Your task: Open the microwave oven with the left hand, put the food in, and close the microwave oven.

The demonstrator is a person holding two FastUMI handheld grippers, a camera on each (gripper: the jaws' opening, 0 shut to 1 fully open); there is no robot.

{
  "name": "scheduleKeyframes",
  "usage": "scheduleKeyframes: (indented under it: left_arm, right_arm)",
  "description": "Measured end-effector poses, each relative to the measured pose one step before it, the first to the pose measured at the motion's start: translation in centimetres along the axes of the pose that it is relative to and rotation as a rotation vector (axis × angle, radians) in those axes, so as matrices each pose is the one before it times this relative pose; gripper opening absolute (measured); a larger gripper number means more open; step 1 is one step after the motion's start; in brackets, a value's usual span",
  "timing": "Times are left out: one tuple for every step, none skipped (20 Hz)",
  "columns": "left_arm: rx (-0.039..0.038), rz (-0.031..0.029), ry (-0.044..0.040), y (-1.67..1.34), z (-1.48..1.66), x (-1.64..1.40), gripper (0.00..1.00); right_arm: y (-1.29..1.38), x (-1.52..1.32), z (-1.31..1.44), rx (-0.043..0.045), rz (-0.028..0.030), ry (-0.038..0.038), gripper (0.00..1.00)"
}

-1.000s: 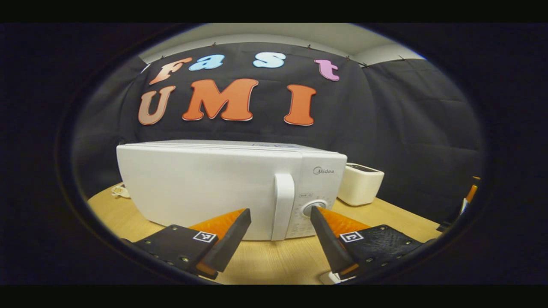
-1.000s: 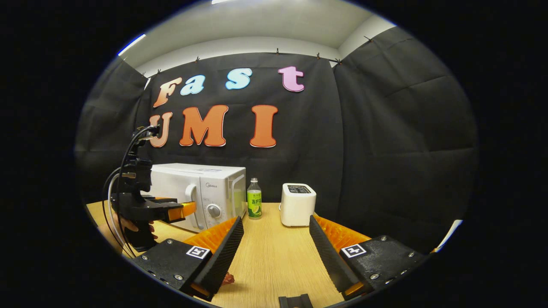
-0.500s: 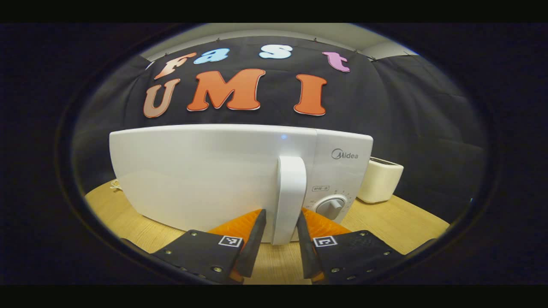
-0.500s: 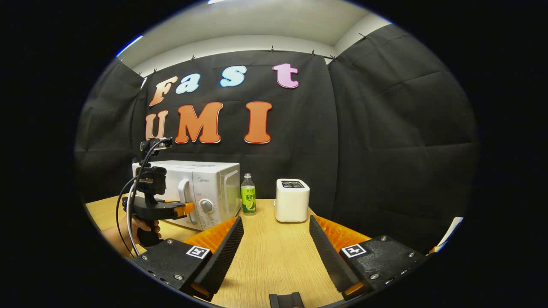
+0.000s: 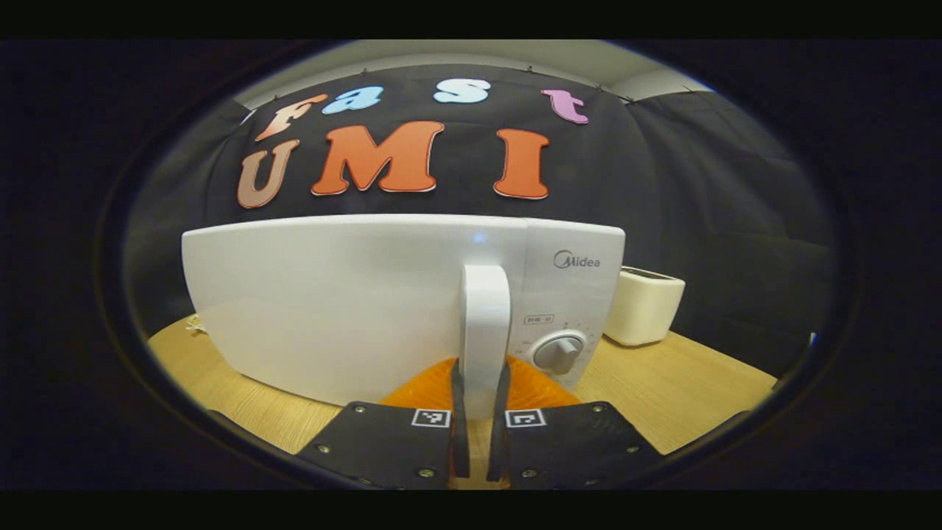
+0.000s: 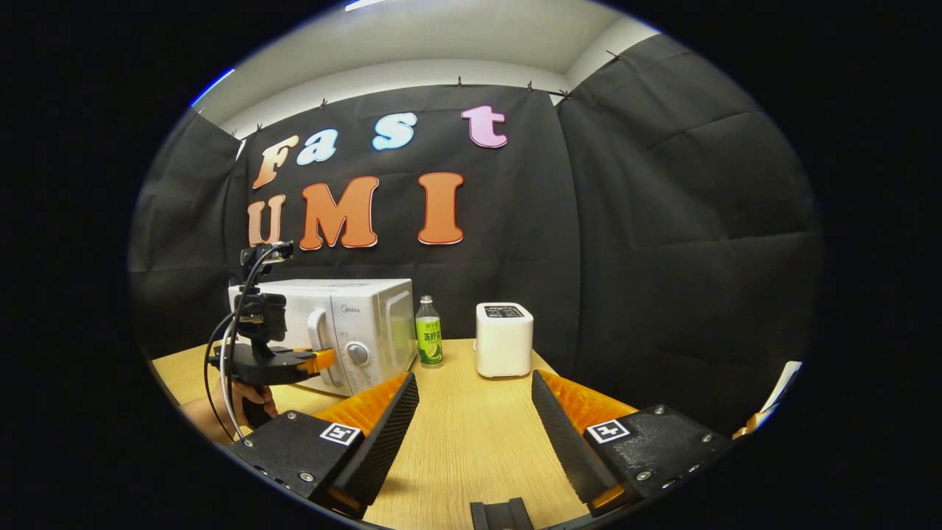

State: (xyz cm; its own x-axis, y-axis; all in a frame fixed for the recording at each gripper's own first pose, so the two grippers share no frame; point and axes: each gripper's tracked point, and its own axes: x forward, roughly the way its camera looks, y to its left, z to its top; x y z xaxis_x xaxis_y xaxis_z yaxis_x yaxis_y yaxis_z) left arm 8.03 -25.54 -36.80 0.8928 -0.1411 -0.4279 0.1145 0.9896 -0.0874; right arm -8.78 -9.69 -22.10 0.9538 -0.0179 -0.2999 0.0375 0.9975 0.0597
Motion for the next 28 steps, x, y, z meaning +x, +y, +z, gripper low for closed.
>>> scheduleKeyframes:
  left_arm:
    - [-0.00373, -0.00188, -0.00022, -0.074, 0.018, 0.021, 0.04]
    - [-0.0091, -0.00231, 0.00048, -0.058, 0.018, -0.148, 0.1]
    - [-0.00661, -0.00214, 0.00409, 0.014, -0.2, -0.008, 0.1]
    - [-0.00547, -0.00146, -0.00159, -0.032, 0.062, 0.025, 0.16]
    - [-0.00555, 0.00235, 0.00381, 0.143, -0.016, -0.081, 0.1]
    - [-0.00943, 0.00765, -0.01275, -0.113, 0.037, -0.656, 0.1]
    - [0.01526, 0.00031, -0.0046, -0.081, -0.257, -0.619, 0.1]
    - [0.00894, -0.0069, -0.00968, 0.0, 0.113, -0.55, 0.09]
    - [-0.0043, -0.00925, 0.00157, 0.112, -0.118, -0.583, 0.1]
    - [-0.00734, -0.01427, 0.00344, 0.015, -0.087, -0.69, 0.1]
    - [-0.00074, -0.01321, 0.00022, 0.04, -0.094, -0.732, 0.09]
    - [0.00726, -0.00929, 0.00054, 0.008, -0.082, -0.77, 0.1]
    - [0.01132, -0.00799, -0.00311, 0.054, -0.074, -0.988, 0.16]
    - [0.00891, -0.00657, -0.00574, 0.153, -0.02, -0.969, 0.1]
    - [0.00785, -0.00933, -0.00264, 0.2, -0.143, -0.934, 0.1]
    - [0.00279, -0.00921, -0.00738, 0.208, -0.068, -1.099, 0.03]
    - [0.00366, -0.00826, -0.0022, 0.231, -0.153, -1.142, 0.1]
    - [0.00458, -0.00648, 0.00115, 0.289, -0.132, -1.275, 0.03]
    - [0.00114, -0.0039, -0.00215, 0.438, -0.166, -1.247, 0.03]
    - [0.00173, -0.00002, 0.00137, 0.352, -0.155, -1.302, 0.03]
    - [0.00395, 0.00174, -0.00661, 0.428, -0.057, -1.223, 0.1]
    - [0.00197, 0.00527, -0.00579, 0.634, -0.074, -1.092, 0.1]
    - [-0.00444, 0.01044, -0.00581, 0.566, -0.034, -1.224, 0.1]
    - [0.0016, 0.00873, -0.00361, 0.686, -0.012, -0.938, 0.1]
    - [0.00509, 0.00965, -0.00645, 0.486, -0.133, -1.078, 0.1]
    - [0.0057, 0.00919, -0.00581, 0.721, 0.009, -0.973, 0.1]
    - [0.0045, 0.00869, -0.00696, 0.66, 0.008, -0.977, 0.1]
    - [0.00147, 0.00843, -0.00738, 0.767, 0.006, -0.896, 0.1]
  right_arm:
    - [0.019, -0.089, -0.059, -0.0059, -0.00073, -0.00046, 0.96]
    - [0.017, -0.09, 0.046, -0.00713, -0.00236, 0.00108, 0.96]
    - [-0.118, -0.14, -0.205, -0.00566, -0.00353, 0.00136, 0.96]
    - [-0.055, -0.066, -0.047, -0.00381, -0.00037, 0.00244, 0.96]
    - [0.011, 0.033, -0.196, -0.00202, -0.00172, 0.00459, 0.96]
    - [-0.066, -0.012, -0.087, -0.00067, -0.00077, 0.00293, 0.96]
    - [-0.087, -0.177, -0.115, -0.00016, -0.00159, 0.00183, 0.96]
    - [-0.064, 0.043, -0.038, 0.00148, -0.00046, 0.00262, 0.96]
    - [0.042, 0.025, -0.231, 0.00272, 0.0023, 0.00356, 0.96]
    - [-0.004, 0.125, -0.104, 0.00442, -0.0006, 0.00561, 0.96]
    - [0.05, 0.159, -0.199, 0.00468, 0.00043, 0.00716, 0.96]
    - [0.094, -0.029, -0.111, 0.00344, 0.00009, 0.0056, 0.96]
    - [0.191, -0.046, -0.126, 0.0023, 0.00317, 0.00254, 0.96]
    - [0.203, -0.067, -0.051, 0.0016, 0.00279, 0.00164, 0.96]
    - [0.185, 0.002, -0.128, 0.00142, 0.00272, 0.00052, 0.96]
    - [0.257, 0.014, -0.072, 0.00002, 0.00418, 0.00156, 0.96]
    - [0.22, 0.124, -0.17, 0.00078, 0.00469, 0.00237, 0.96]
    - [0.31, 0.135, -0.087, 0.00155, 0.00672, 0.00431, 0.96]
    - [0.294, 0.199, -0.195, 0.00301, 0.00454, 0.00684, 0.96]
    - [0.253, 0.081, -0.168, 0.00402, 0.00566, 0.00636, 0.96]
    - [0.276, 0.142, -0.119, 0.00355, 0.00455, 0.00624, 0.96]
    - [0.259, 0.043, -0.098, 0.00274, 0.00426, 0.00344, 0.96]
    - [0.277, 0.005, -0.257, 0.00049, 0.00342, 0.00403, 0.96]
    - [0.167, 0.076, -0.182, -0.00012, -0.00022, 0.00446, 0.99]
    - [0.145, 0.073, -0.243, -0.00013, 0.00052, 0.00563, 0.96]
    - [0.182, 0.126, -0.214, 0.0016, -0.00113, 0.00579, 0.96]
    - [0.231, 0.115, -0.09, 0.0021, 0.00181, 0.00478, 0.96]
    - [0.266, 0.048, -0.222, 0.00291, -0.0004, 0.00559, 0.96]
